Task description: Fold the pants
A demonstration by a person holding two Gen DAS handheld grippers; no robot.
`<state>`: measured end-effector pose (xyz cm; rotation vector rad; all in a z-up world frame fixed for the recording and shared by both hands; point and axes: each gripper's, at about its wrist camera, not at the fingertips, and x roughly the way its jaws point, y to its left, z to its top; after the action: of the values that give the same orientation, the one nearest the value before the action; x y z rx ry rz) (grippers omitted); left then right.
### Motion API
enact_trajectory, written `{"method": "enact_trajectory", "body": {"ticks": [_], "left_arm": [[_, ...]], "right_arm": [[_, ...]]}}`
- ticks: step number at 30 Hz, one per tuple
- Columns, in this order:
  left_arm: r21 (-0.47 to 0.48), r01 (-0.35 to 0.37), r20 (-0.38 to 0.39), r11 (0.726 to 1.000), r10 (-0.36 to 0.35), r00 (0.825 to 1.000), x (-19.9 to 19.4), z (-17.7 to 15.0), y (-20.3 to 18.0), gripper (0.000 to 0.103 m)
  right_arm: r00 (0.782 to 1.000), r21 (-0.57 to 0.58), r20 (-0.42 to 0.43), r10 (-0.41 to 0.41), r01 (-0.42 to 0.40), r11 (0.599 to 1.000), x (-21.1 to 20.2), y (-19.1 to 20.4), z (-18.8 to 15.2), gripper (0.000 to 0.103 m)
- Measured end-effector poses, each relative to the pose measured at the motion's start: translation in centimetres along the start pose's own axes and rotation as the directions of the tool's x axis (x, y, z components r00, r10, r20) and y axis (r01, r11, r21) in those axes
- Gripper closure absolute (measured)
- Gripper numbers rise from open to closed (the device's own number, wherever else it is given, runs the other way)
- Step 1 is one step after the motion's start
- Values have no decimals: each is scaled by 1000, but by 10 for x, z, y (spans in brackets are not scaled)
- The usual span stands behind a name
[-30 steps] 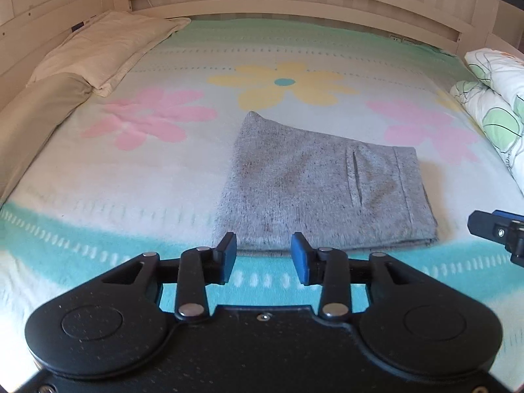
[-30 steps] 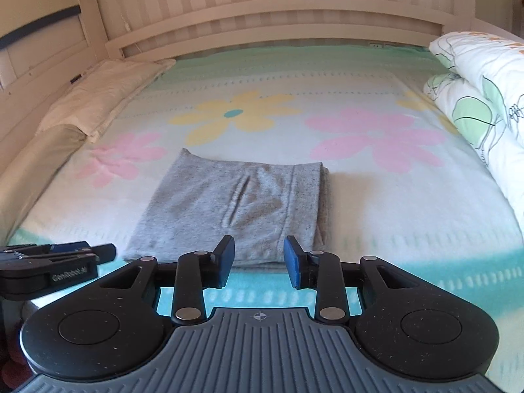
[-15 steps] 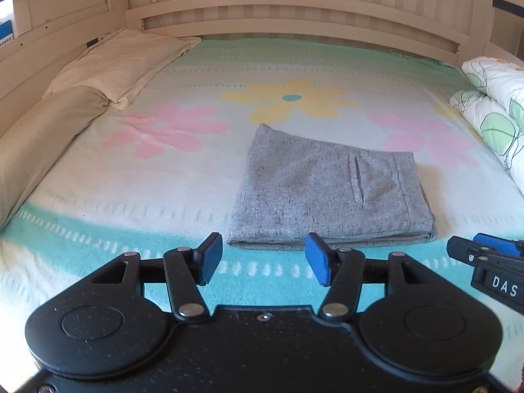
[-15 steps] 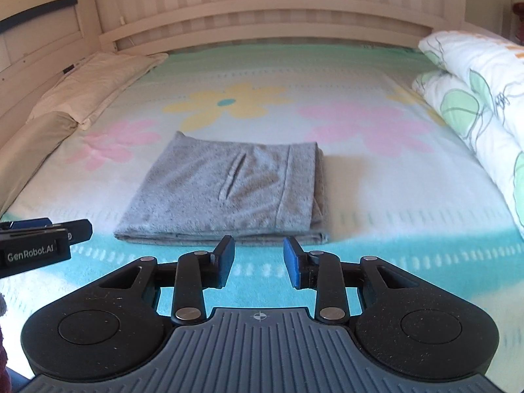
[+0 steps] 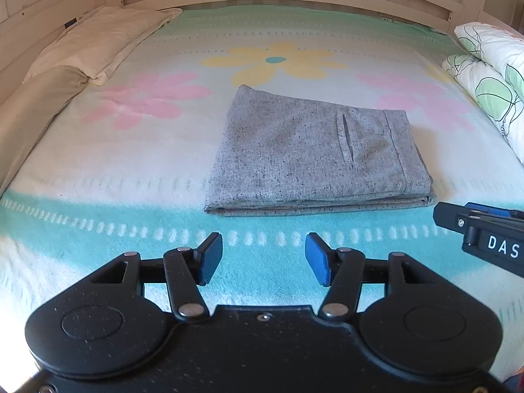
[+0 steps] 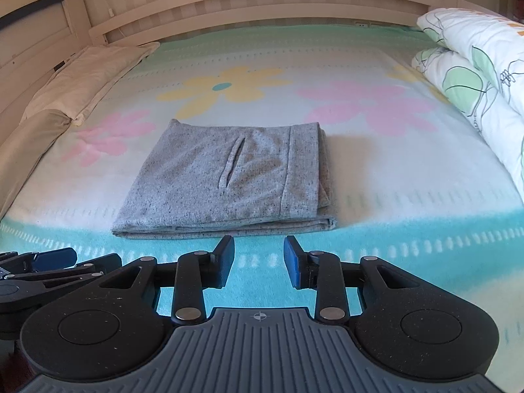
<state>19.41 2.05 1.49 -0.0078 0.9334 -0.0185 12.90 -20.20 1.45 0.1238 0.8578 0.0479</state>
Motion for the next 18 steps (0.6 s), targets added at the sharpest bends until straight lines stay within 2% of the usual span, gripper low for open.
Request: {"method": "enact_trajectory", "body": {"ticks": [18], "left_arm": [[-6,-10,-2,1000,10,1000,-1,0,1,42]], "right_arm": [[1000,-1,-13,-6,6,1000,1,-3,-3,70]]}}
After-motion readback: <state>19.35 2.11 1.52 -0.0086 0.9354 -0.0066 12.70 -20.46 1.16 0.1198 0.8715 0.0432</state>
